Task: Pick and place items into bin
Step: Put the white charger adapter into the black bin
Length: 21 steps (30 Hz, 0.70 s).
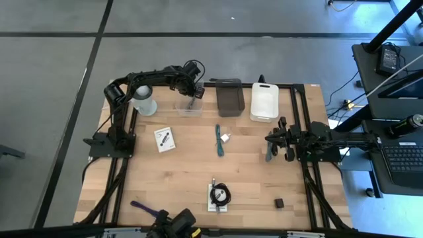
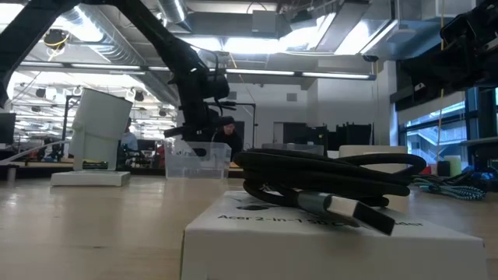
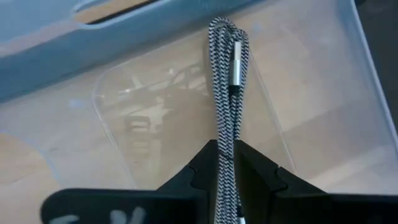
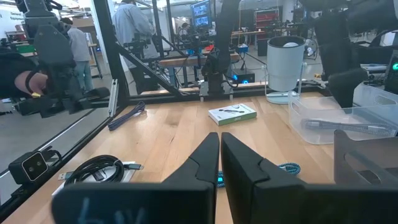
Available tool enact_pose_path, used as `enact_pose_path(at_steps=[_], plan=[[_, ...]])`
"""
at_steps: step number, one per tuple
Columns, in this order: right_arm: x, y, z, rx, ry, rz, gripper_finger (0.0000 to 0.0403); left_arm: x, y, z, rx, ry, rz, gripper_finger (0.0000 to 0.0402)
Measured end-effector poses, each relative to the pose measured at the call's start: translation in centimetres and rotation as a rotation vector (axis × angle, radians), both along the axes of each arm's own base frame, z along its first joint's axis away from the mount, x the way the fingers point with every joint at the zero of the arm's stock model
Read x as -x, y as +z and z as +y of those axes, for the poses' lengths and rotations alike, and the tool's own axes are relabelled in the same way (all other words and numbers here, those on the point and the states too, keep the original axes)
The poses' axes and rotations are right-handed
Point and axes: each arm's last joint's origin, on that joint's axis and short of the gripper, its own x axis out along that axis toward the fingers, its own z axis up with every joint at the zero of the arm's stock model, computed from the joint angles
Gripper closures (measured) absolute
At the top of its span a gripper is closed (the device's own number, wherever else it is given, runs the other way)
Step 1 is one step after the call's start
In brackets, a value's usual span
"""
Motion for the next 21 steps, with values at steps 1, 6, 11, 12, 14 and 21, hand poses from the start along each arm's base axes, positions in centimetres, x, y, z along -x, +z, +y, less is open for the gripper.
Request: enact_pose_path(at_steps=[1,6,11,12,14,21], plan=[[0.0,0.0,0.0,0.0,0.0,0.0,0.038,0.0,0.0,0.0,-0.006,0.001,0.004,0.0367],[0.0,0.0,0.0,0.0,0.0,0.0,0.038,0.0,0.0,0.0,-0.011,0.001,0.008,0.0381],[0.0,0.0,0.0,0.0,0.0,0.0,0.038,0.0,0.1,0.0,-0.012,0.0,0.007,0.0382],[0.0,0.0,0.0,0.0,0.0,0.0,0.038,0.0,0.2,0.0,-0.014,0.001,0.005,0.0382],[0.0,0.0,0.0,0.0,0.0,0.0,0.038,0.1,0.6,-0.1,-0.021,0.001,-0.004,0.0382],[0.0,0.0,0.0,0.0,0.0,0.0,0.038,0.8,3.8,-0.6,-0.088,0.005,-0.066,0.0382]])
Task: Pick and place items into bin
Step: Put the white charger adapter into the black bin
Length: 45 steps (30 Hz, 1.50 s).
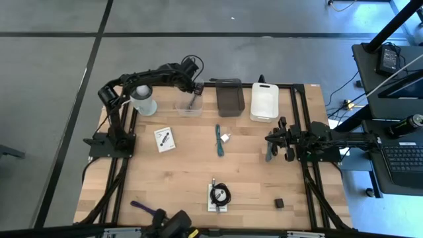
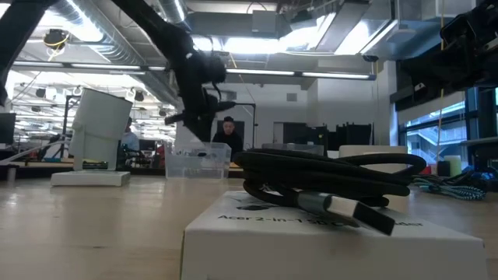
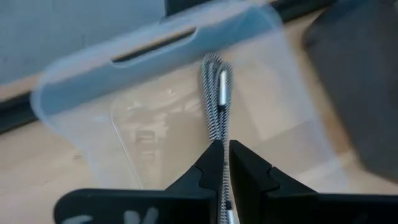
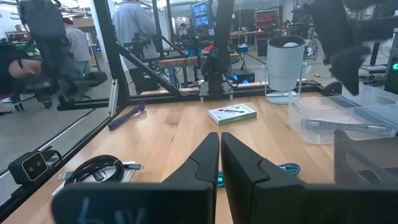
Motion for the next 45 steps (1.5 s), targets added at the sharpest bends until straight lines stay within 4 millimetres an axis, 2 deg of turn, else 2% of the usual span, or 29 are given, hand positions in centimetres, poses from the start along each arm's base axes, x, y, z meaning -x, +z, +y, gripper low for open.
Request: enact_pose_path(at_steps=[5,9,14,19,23,28,31,34,38,41,45], plan=[[0.0,0.0,0.0,0.0,0.0,0.0,0.038,0.5,3.0,-1.1,-0.066,-0.029,-0.054,0.0382],[0.0,0.0,0.0,0.0,0.0,0.0,0.038,0.2,5.4,-3.3,-0.11,-0.07,-0.11,0.0384],[0.0,0.0,0.0,0.0,0.0,0.0,0.038,-0.9,8.2,-7.7,-0.189,-0.13,-0.163,0.0399],[0.0,0.0,0.0,0.0,0.001,0.0,0.038,-2.5,9.5,-12.8,-0.264,-0.261,-0.172,0.04],[0.0,0.0,0.0,0.0,0.0,0.0,0.038,-3.8,9.4,-16.7,-0.278,-0.365,-0.157,0.0399],[0.0,0.0,0.0,0.0,0.001,0.0,0.038,-4.4,8.4,-21.0,-0.196,-0.536,-0.104,0.0399],[0.0,0.0,0.0,0.0,0.0,0.0,0.038,-4.4,8.1,-23.1,-0.162,-0.541,-0.095,0.0399],[0.0,0.1,0.0,0.0,0.0,-0.006,0.038,-4.9,7.8,-25.0,-0.2,-0.588,-0.09,0.0399],[0.0,0.1,0.0,-0.003,0.0,-0.007,0.038,-5.5,7.0,-28.0,-0.319,-0.753,-0.03,0.0399],[0.0,0.1,0.0,-0.009,-0.015,-0.007,0.0381,-6.1,5.9,-29.8,-0.399,-0.83,-0.1,0.04],[0.0,1.0,0.0,-0.034,-0.014,-0.104,0.0397,-6.1,3.7,-30.9,-0.47,-0.913,-0.26,0.0399]])
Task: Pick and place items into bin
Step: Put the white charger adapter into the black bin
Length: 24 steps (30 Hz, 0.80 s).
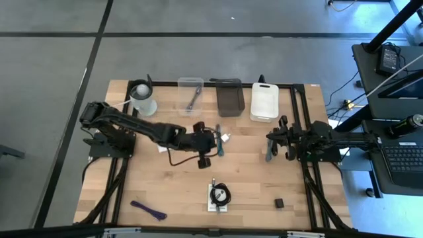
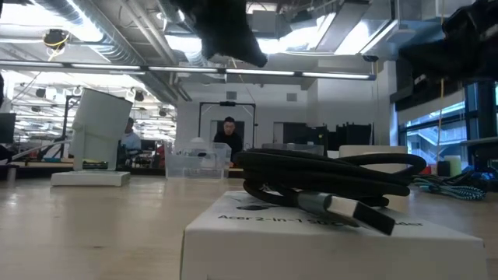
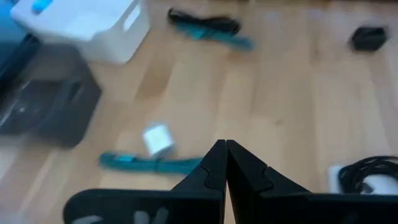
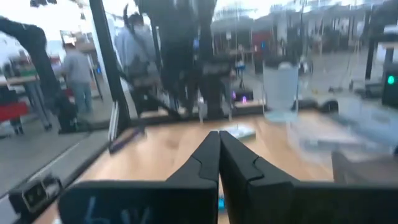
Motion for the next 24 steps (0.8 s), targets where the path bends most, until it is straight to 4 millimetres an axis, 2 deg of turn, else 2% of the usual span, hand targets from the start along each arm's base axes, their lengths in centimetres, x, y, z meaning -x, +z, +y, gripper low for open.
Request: enact_pose_path(at_steps=[3,6,9,13,17,24], plan=[[0.1,0.9,0.0,-0.012,-0.013,-0.051,0.0398,1.3,-2.1,0.0,0.026,-0.003,-0.073,0.04],[0.2,1.9,-0.2,-0.052,-0.065,0.002,0.04,3.2,-3.8,0.3,0.052,0.0,-0.15,0.0399],[-0.1,3.3,-0.3,-0.033,-0.092,0.068,0.0401,5.7,-4.5,0.6,0.071,-0.007,-0.235,0.04],[-1.5,6.1,-0.4,-0.003,-0.16,0.126,0.0401,9.2,-4.9,1.4,0.065,-0.016,-0.289,0.04],[-4.2,9.3,-0.7,0.041,-0.251,0.222,0.0401,12.5,-4.6,2.3,0.028,-0.027,-0.345,0.0399],[-11.0,13.8,-1.1,0.08,-0.353,0.533,0.0402,17.0,-3.5,4.0,-0.01,-0.012,-0.447,0.0399]])
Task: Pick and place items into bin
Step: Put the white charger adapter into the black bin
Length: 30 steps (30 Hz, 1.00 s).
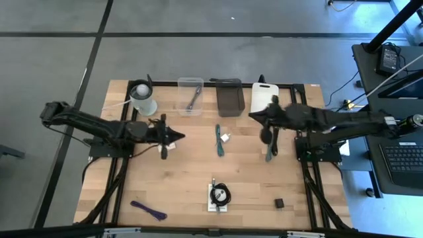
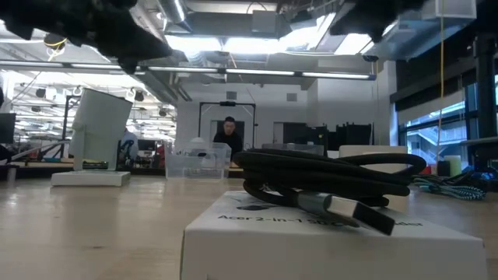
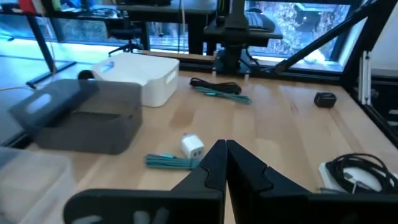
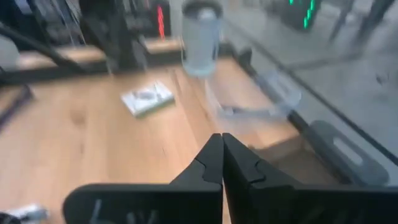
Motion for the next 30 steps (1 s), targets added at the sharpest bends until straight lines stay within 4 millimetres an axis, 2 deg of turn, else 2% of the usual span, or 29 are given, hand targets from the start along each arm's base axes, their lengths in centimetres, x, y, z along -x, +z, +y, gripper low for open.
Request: enact_pose_path(at_steps=[2,7,11,15,18,24,30], plan=[[-1.9,0.7,-0.3,-0.001,-0.015,0.125,0.0402,0.9,0.1,0.3,-0.003,0.011,0.018,0.04],[-6.3,0.7,-1.8,-0.014,-0.066,0.424,0.0386,2.5,0.1,0.8,-0.021,0.025,0.071,0.0399],[-9.6,-0.6,-3.2,-0.04,-0.086,0.603,0.0361,3.2,0.0,0.9,-0.05,0.006,0.102,0.04],[-12.1,-2.5,-3.9,-0.002,0.018,0.759,0.0333,3.5,-0.1,0.8,-0.053,-0.027,0.12,0.0399],[-13.5,-4.2,-4.0,0.049,0.103,0.844,0.031,3.5,-0.2,0.8,-0.054,-0.028,0.128,0.04],[-14.5,-7.9,-3.9,0.058,0.356,0.969,0.0252,3.5,-0.2,0.8,-0.044,-0.023,0.125,0.0399],[-16.2,-10.9,-4.1,0.09,0.456,0.979,0.018,3.5,-0.2,0.8,-0.006,-0.011,0.118,0.0399]])
